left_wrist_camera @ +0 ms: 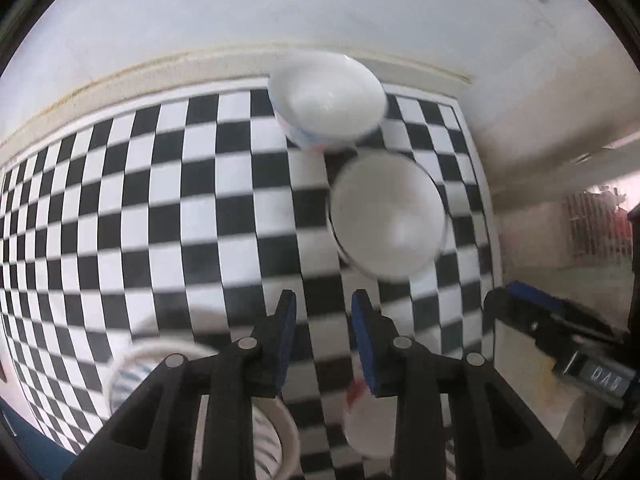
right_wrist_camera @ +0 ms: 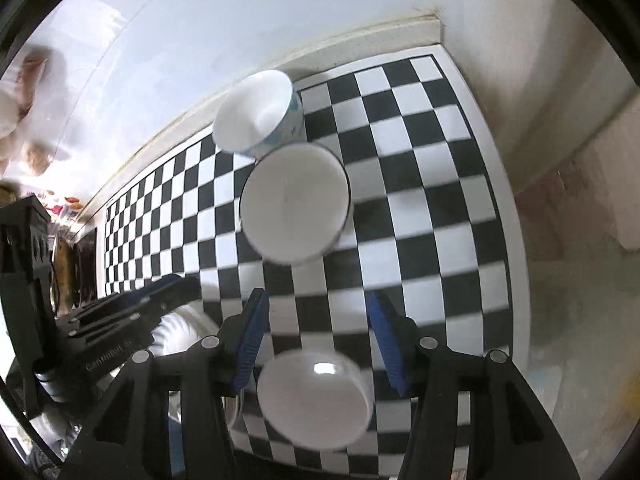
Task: Organize plates and bowls
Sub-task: 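Open both grippers and grasp the rim of a plain white bowl, then carry the plain white bowl with both grippers and lower it into the red-flower bowl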
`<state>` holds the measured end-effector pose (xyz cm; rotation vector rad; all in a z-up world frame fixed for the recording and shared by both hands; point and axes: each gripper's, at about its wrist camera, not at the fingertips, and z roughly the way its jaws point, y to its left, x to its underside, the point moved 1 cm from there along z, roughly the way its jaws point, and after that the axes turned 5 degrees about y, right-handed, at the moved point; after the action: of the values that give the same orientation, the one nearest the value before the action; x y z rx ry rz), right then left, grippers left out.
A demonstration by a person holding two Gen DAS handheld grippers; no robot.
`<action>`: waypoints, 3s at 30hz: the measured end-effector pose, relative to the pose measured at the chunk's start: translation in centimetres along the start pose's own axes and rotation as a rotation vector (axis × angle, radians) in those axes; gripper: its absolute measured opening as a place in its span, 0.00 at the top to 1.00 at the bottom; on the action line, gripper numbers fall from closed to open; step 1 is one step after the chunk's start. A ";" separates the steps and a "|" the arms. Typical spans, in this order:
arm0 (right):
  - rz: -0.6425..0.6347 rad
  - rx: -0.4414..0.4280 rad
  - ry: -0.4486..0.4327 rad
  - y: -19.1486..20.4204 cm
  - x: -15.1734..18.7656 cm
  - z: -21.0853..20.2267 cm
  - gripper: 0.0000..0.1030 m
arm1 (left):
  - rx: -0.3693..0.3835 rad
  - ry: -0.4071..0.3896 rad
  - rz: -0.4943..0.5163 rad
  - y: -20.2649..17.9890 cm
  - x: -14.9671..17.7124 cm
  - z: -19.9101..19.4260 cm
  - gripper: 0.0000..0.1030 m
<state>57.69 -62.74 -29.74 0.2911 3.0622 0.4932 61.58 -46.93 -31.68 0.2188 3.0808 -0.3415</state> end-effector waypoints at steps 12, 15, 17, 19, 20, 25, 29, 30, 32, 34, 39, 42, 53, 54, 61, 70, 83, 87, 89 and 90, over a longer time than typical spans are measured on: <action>0.057 0.038 0.089 -1.8 -6.0 7.1 0.46 | -0.067 0.070 0.071 -0.7 -6.6 5.5 0.74; 0.068 0.048 0.112 -2.3 -7.0 8.4 0.46 | -0.069 0.080 0.083 -1.0 -7.4 6.8 0.74; 0.073 0.046 0.129 -2.6 -7.5 9.2 0.46 | -0.057 0.098 0.086 -1.0 -7.6 7.4 0.74; 0.076 0.045 0.143 -2.9 -7.9 9.9 0.46 | -0.048 0.113 0.086 -1.0 -7.6 7.9 0.74; 0.076 0.045 0.147 -3.0 -8.0 10.2 0.47 | -0.045 0.122 0.090 -1.1 -7.7 8.2 0.74; 0.079 0.039 0.165 -3.4 -8.6 11.2 0.47 | -0.021 0.150 0.102 -0.9 -8.2 9.3 0.75; 0.091 0.017 0.181 -3.7 -8.6 11.7 0.56 | 0.019 0.162 0.097 0.0 -7.9 9.5 0.80; 0.092 0.013 0.185 -3.8 -8.6 11.8 0.61 | 0.024 0.167 0.096 0.0 -7.9 9.6 0.81; 0.103 0.011 0.193 -3.9 -8.8 12.3 0.84 | 0.034 0.175 0.090 0.2 -7.8 9.9 0.81; 0.105 0.018 0.196 -3.7 -8.7 12.5 0.88 | 0.060 0.186 0.077 0.6 -7.6 10.1 0.84; 0.110 0.032 0.205 -3.5 -8.5 12.4 0.92 | 0.073 0.194 0.069 0.7 -7.3 10.3 0.86; 0.098 0.039 0.199 -3.7 -8.0 11.9 0.92 | 0.075 0.192 0.064 1.0 -6.9 9.6 0.86; 0.076 0.017 0.160 -2.6 -5.8 7.1 0.92 | 0.087 0.149 0.070 0.5 -5.4 5.4 0.86; 0.074 0.017 0.155 -2.2 -5.5 6.8 0.92 | 0.089 0.143 0.073 0.4 -5.1 5.0 0.86; 0.063 0.003 0.109 -0.8 -2.3 3.3 0.92 | 0.107 0.100 0.100 -0.6 -2.9 1.3 0.86; 0.053 0.002 0.064 -0.6 3.4 -1.3 0.92 | 0.119 0.068 0.144 -2.9 1.2 -1.1 0.86; 0.087 0.030 0.124 -3.3 10.2 0.9 0.92 | 0.086 0.178 0.183 -3.2 7.3 2.2 0.86; 0.106 0.036 0.155 -4.3 11.3 2.6 0.92 | 0.046 0.226 0.201 -3.7 8.3 4.5 0.86; 0.111 0.035 0.168 -4.7 11.5 3.4 0.92 | 0.033 0.241 0.206 -3.8 8.6 5.2 0.86; 0.113 0.036 0.172 -4.9 11.7 3.7 0.92 | 0.024 0.249 0.210 -3.9 8.7 5.6 0.86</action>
<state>45.51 -63.99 -34.76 0.4484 3.2381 0.4931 52.47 -50.74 -36.78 0.6264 3.2527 -0.3668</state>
